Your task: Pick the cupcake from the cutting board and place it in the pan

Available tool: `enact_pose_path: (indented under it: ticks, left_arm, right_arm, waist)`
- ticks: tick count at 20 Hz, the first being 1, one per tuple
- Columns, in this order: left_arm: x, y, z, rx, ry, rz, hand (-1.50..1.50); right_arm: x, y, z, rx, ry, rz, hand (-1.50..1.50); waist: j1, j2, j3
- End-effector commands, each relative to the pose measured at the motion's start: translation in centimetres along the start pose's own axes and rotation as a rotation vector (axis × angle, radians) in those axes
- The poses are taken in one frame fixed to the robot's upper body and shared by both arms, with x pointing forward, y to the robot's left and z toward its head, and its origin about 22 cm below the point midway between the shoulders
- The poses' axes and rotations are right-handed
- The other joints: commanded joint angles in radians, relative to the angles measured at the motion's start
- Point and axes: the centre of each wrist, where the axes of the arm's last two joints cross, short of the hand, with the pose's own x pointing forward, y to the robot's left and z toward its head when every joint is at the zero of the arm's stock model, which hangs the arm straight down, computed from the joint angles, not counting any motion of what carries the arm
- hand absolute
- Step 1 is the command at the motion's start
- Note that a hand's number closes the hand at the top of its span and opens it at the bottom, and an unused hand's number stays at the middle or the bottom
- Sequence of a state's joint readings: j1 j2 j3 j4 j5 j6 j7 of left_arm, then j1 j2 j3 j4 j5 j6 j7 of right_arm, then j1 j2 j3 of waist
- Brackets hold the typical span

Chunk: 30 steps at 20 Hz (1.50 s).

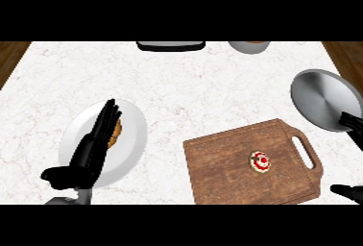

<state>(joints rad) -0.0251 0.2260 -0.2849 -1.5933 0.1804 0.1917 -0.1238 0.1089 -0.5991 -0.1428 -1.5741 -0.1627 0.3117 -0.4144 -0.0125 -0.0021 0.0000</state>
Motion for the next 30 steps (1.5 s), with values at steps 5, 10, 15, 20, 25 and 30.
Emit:
enact_pose_path:
  ticks: [5,10,15,20,25,30]
  left_arm:
    - [-0.6,-1.5,-1.1,-0.005,-0.007,0.004,0.0]
    - [-0.2,-1.4,-0.9,-0.039,-0.014,0.007,0.0]
    - [-0.7,-1.7,0.2,-0.032,0.005,-0.002,0.0]
    - [0.6,-0.6,-1.2,-0.033,-0.019,-0.011,0.0]
    - [1.4,0.8,-0.7,-0.026,-0.012,-0.012,0.0]
    - [-1.4,-0.9,-0.9,-0.003,-0.017,-0.018,0.0]
  right_arm:
    - [4.4,1.1,-3.3,0.2,0.085,0.208,-1.5]
    - [6.5,2.3,-6.1,0.368,0.211,0.388,-1.5]
    - [5.7,6.6,-6.5,0.53,0.267,0.555,-1.5]
    - [3.9,9.4,-7.4,0.612,0.326,0.671,-1.5]
    - [1.7,11.9,-9.0,0.611,0.357,0.64,-1.5]
    - [2.7,12.1,-7.2,0.61,0.388,0.638,-1.5]
  waist:
    - [0.01,0.002,-0.001]
    - [0.026,0.004,-0.002]
    - [0.031,0.003,-0.001]
    - [0.022,0.003,0.0]
    - [0.021,0.002,0.0]
    - [0.012,0.002,0.0]
